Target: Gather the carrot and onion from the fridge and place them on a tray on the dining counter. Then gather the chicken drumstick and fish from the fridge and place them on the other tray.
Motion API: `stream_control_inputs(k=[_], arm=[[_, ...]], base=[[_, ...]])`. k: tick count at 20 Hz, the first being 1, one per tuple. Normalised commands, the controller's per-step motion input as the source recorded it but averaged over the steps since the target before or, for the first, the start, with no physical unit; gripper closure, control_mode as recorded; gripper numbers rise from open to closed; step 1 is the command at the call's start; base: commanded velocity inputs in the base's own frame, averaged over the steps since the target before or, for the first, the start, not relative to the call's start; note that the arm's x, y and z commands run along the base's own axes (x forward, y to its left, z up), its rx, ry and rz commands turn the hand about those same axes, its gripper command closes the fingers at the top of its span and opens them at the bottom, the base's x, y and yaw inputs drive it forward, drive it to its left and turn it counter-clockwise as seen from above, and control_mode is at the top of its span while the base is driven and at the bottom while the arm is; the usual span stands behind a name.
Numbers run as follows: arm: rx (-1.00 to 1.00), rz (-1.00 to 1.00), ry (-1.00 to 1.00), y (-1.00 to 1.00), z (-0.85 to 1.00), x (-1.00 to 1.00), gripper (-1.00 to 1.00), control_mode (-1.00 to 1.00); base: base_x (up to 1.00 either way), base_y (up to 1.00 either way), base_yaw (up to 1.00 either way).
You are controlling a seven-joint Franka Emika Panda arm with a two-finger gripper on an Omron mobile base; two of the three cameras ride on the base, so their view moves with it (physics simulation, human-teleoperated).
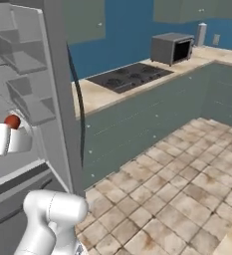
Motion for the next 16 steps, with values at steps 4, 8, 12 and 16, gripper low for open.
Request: stream_control_inputs(k=[4,8,12,16], arm=[[0.0,0.0,0.0,0.0,0.0,0.0,1.0,1.0],[0.0,0.0,0.0,0.0,0.0,0.0,1.0,1.0],[0.0,0.0,0.0,0.0,0.0,0.0,1.0,1.0],[0.0,0.0,0.0,0.0,0.0,0.0,1.0,1.0]], base=[[-0.65,-0.05,-0.54],[-0.62,-0.17,-0.51],[-0.62,-0.24,-0.49],[-0.37,-0.25,-0.48]])
